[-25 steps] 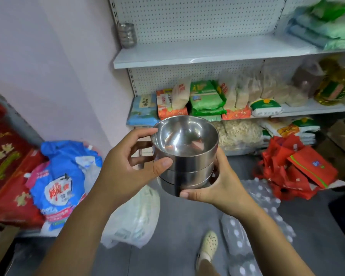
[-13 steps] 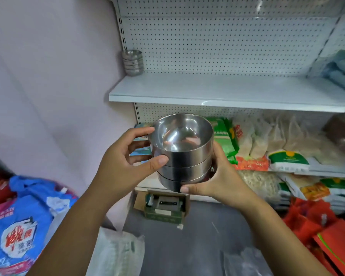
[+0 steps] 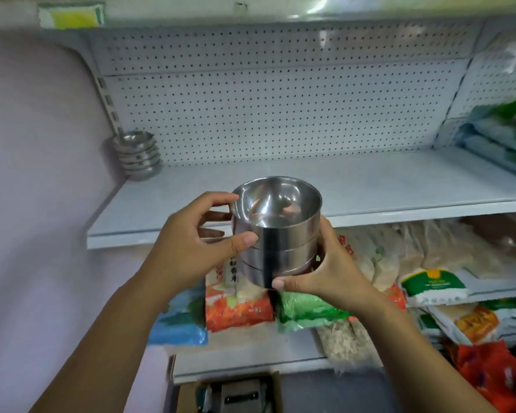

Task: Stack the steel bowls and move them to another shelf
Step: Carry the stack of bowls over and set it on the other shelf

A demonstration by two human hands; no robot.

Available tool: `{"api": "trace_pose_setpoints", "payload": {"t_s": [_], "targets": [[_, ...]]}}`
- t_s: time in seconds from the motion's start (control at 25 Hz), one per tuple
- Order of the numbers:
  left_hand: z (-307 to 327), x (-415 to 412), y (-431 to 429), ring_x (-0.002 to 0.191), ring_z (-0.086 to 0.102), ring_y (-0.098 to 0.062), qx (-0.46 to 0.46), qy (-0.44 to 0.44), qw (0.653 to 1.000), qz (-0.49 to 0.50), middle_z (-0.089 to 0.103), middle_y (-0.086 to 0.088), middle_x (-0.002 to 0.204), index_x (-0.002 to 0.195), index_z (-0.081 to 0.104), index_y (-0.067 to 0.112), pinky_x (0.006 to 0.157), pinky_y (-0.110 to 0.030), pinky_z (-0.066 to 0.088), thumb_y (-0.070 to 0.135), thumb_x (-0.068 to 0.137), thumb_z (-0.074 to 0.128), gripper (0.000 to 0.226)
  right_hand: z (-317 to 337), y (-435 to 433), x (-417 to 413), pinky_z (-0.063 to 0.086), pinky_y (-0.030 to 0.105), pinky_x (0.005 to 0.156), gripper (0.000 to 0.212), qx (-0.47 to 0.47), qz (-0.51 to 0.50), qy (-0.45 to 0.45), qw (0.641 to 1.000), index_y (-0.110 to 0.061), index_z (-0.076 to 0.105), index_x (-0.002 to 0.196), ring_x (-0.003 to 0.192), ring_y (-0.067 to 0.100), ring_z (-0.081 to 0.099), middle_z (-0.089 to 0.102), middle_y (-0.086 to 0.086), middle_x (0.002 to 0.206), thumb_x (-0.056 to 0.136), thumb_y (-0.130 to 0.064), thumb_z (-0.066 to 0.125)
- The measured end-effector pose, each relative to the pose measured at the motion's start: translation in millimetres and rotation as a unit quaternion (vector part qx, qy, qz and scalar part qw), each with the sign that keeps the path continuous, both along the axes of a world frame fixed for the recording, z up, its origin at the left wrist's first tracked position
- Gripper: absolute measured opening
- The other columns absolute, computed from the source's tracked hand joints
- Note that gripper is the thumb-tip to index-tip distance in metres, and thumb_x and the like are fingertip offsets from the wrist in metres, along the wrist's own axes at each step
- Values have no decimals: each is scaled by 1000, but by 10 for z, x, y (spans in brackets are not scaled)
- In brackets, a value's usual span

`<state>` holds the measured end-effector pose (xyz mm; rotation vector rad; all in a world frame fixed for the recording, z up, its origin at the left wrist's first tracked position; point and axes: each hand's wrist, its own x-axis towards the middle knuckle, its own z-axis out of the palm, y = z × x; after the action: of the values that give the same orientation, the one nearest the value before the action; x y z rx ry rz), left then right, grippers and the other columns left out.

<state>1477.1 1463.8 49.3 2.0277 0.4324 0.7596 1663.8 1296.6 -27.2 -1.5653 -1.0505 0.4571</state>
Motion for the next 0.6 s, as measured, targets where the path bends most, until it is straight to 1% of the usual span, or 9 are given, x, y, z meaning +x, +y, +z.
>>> {"api": "trace_pose_setpoints", "payload": {"t_s": [0.08, 0.2, 0.24, 0.28, 0.36, 0.44, 0.52, 0.6], "targets": [[97, 430, 331, 115, 64, -1, 24, 18, 999, -27, 67, 21, 123, 123, 64, 42, 93, -31, 57, 53, 68, 82, 58, 29, 226, 320, 58, 36, 98, 117, 3, -32, 7, 999, -43, 37, 146, 125, 7, 63, 65, -17, 132, 53, -32, 105], [127, 1051, 612, 116, 61, 3, 43, 33, 996, -65, 64, 23, 125, 123, 62, 43, 93, -28, 57, 58, 69, 78, 58, 10, 396, 779, 57, 41, 101, 119, 4, -82, 14, 997, -42, 36, 148, 124, 9, 65, 66, -13, 132, 51, -34, 105], [111, 1248, 669, 116, 61, 4, 43, 35, 995, -78, 64, 23, 124, 122, 62, 43, 93, -27, 57, 57, 70, 78, 56, -1, 417, 924, 57, 40, 100, 120, 5, -98, 13, 995, -42, 36, 148, 123, 7, 65, 66, -12, 131, 51, -33, 105], [86, 1468, 729, 116, 61, 4, 40, 37, 994, -93, 65, 22, 124, 121, 63, 42, 94, -26, 57, 54, 72, 80, 53, -11, 434, 1088, 58, 36, 99, 119, 4, -112, 12, 994, -41, 36, 149, 121, 5, 64, 66, -12, 131, 52, -32, 105], [30, 1861, 808, 116, 62, 6, 36, 49, 991, -115, 67, 21, 123, 120, 65, 39, 97, -22, 55, 45, 78, 82, 46, -35, 459, 1395, 57, 25, 92, 118, 0, -131, 9, 991, -39, 35, 149, 117, -2, 64, 65, -13, 130, 54, -28, 105], [-7, 2249, 872, 114, 63, 6, 48, 65, 989, -127, 69, 19, 121, 119, 67, 38, 100, -20, 53, 41, 81, 82, 40, -65, 495, 1731, 55, 16, 86, 117, 3, -143, 11, 990, -37, 35, 150, 114, -6, 63, 64, -13, 129, 56, -23, 103], [-34, 2645, 928, 111, 64, 5, 62, 76, 988, -122, 70, 18, 120, 116, 69, 38, 99, -22, 54, 41, 83, 81, 36, -103, 547, 2096, 55, 15, 85, 116, 2, -141, 17, 990, -35, 34, 150, 111, -8, 64, 64, -11, 128, 58, -19, 103], [-51, 2997, 983, 107, 67, 4, 62, 89, 988, -106, 69, 20, 119, 114, 70, 38, 96, -27, 56, 40, 82, 82, 34, -146, 628, 2454, 56, 15, 85, 114, 0, -133, 16, 991, -33, 34, 150, 110, -9, 63, 62, -12, 128, 59, -16, 102]]}}
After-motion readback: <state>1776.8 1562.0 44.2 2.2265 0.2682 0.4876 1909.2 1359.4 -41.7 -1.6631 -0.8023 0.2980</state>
